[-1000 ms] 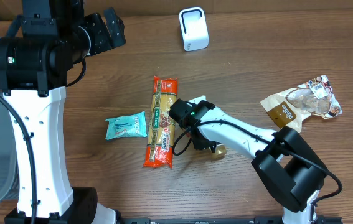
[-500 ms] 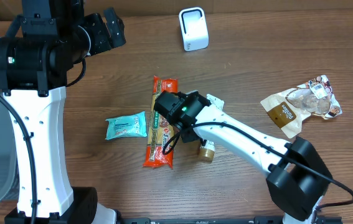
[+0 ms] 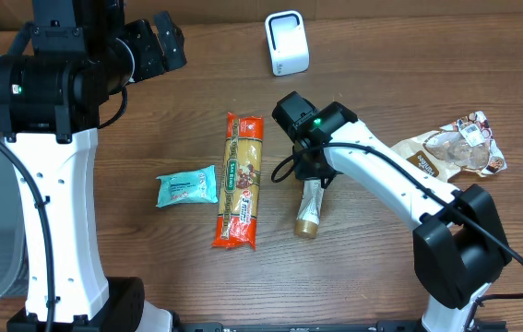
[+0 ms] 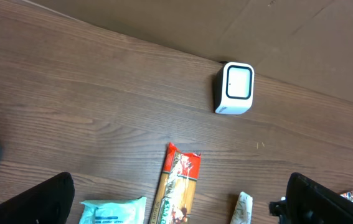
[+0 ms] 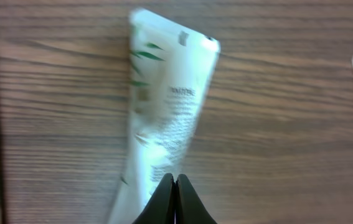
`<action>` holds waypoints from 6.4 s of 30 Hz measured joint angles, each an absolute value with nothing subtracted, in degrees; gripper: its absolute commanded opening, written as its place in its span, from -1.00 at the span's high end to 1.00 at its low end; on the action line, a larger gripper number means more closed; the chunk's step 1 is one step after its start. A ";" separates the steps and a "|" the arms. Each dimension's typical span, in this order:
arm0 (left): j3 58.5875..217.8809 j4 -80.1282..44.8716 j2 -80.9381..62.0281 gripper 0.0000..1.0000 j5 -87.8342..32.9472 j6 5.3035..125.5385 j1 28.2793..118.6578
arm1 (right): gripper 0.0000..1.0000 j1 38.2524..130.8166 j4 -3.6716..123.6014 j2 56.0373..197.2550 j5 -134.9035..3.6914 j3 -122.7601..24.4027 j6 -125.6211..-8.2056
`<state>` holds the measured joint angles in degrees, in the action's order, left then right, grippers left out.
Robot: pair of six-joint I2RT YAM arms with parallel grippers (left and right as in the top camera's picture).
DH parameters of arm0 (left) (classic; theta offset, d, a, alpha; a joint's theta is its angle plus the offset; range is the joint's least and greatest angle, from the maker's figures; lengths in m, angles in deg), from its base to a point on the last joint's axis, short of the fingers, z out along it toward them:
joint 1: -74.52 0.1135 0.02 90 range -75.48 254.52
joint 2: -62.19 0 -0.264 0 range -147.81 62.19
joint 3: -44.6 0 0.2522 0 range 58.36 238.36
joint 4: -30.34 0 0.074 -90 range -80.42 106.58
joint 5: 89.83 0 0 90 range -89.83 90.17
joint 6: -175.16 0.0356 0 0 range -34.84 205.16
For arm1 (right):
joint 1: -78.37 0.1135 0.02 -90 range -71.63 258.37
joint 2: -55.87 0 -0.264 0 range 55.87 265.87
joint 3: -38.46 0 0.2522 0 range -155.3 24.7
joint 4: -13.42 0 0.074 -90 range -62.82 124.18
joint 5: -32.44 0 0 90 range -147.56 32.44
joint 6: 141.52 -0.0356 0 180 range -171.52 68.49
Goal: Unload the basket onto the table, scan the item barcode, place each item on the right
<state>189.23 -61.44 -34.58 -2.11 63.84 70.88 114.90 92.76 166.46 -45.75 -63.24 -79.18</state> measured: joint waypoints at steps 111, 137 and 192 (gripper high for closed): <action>189.23 -61.44 -34.58 -0.99 -2.11 63.84 70.88 | 0.93 117.48 77.55 166.48 -74.25 -50.00 -82.98; 189.23 -61.44 -34.58 -0.99 -2.11 63.84 70.88 | -0.51 123.63 100.15 177.56 -36.61 -61.08 -84.95; 189.23 -61.42 -34.58 -0.99 -2.11 63.84 70.88 | 0.67 113.24 92.13 171.11 -31.61 -51.57 -85.64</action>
<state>189.23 -61.42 -34.58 -2.11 63.84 70.88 113.24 92.13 171.11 -31.61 -51.57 -85.64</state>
